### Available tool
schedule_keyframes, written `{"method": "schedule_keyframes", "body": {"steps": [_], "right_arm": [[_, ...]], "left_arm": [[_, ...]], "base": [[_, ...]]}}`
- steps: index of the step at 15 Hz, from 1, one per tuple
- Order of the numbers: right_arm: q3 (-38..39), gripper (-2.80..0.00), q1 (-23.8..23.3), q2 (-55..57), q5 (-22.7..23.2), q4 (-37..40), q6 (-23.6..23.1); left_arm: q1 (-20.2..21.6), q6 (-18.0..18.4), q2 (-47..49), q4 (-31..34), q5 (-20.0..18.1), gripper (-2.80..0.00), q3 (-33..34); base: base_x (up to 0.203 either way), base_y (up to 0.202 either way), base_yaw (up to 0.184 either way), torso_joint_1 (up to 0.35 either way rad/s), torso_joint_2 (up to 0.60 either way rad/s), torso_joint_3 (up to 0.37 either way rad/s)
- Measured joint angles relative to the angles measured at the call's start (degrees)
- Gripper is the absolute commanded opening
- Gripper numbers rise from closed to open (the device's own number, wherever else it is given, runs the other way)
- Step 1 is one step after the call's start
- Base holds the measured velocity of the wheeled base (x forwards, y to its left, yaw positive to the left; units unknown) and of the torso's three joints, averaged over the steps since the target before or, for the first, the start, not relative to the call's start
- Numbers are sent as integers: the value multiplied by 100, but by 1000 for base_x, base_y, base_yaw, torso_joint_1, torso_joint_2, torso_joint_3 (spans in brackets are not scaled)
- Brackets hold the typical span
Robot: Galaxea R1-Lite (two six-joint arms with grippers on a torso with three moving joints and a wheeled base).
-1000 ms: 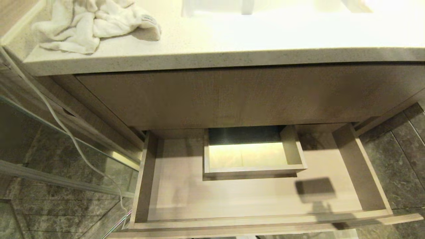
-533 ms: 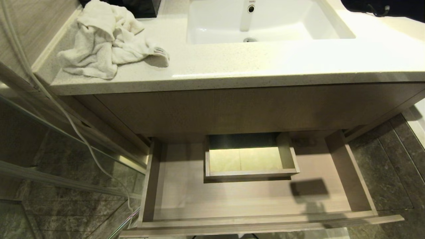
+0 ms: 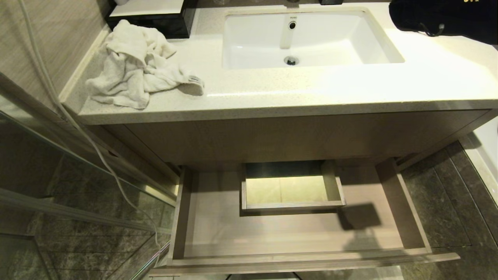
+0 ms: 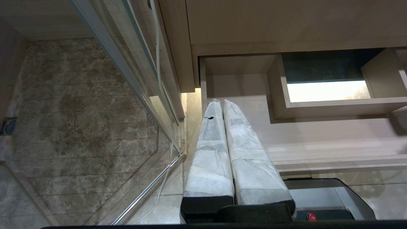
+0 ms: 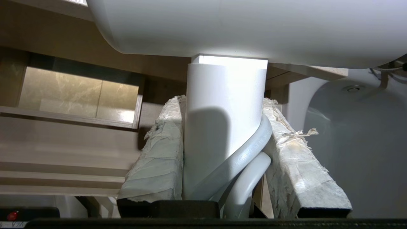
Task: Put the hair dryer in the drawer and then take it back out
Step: Place it on the countertop
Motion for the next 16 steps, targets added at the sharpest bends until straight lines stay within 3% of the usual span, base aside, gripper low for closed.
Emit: {"method": "schedule_keyframes", "body": {"steps": [5, 16], "right_arm": [[-264, -280, -2, 326, -9, -94, 6], [-618, -280, -99, 874, -7, -464, 17]], "left_arm": [[0, -2, 0, -2, -5, -280, 2], [0, 0, 0, 0, -2, -280, 2]], "base": [[0, 0, 0, 76, -1, 79], [0, 0, 0, 314, -67, 248]]}}
